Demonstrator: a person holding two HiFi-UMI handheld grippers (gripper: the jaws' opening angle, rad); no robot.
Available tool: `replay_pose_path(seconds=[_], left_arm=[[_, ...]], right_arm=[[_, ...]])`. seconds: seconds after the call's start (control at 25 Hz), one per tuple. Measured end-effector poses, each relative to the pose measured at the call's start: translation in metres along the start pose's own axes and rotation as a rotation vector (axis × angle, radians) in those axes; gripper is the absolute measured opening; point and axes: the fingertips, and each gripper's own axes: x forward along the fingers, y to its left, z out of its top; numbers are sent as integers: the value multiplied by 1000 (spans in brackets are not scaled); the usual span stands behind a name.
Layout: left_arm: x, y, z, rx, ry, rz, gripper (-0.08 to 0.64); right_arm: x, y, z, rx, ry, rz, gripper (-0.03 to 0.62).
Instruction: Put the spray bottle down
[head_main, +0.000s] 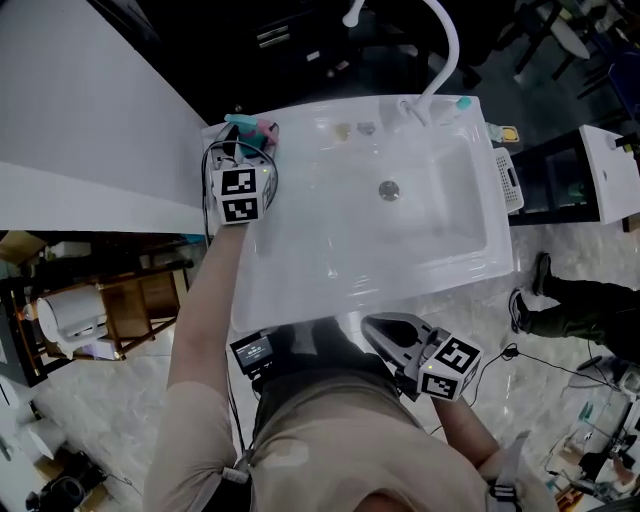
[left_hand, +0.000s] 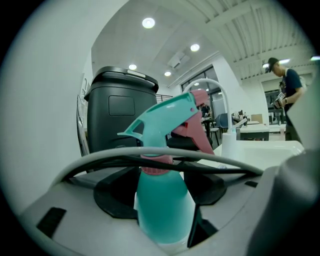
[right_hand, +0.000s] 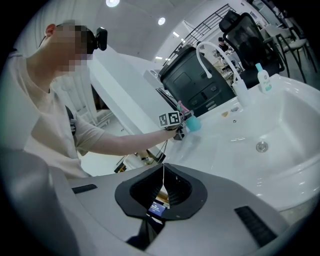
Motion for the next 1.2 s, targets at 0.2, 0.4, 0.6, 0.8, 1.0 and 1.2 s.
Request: replay_pose_path(seconds=[0.2, 0.4, 0.6, 0.8, 1.0, 1.2], left_arm=[[5, 1, 1, -2, 1, 14, 261], [3, 2, -1, 11, 31, 20, 264], [3, 0, 3, 1, 14, -8, 313], [-3, -1, 3, -14, 28, -18, 321], [-6, -6, -10, -7, 80, -44, 319], [-17, -11, -12, -25, 62, -61, 319]], right_arm=[[3, 2, 14, 25, -55, 11, 20], [5, 6, 18, 23, -66, 29, 20], [7, 10, 19, 43, -87, 42, 20], [8, 16, 16, 48, -84, 47, 20], [9, 17, 14, 57, -84, 41, 20], [11, 19, 15, 65, -90, 43, 20]])
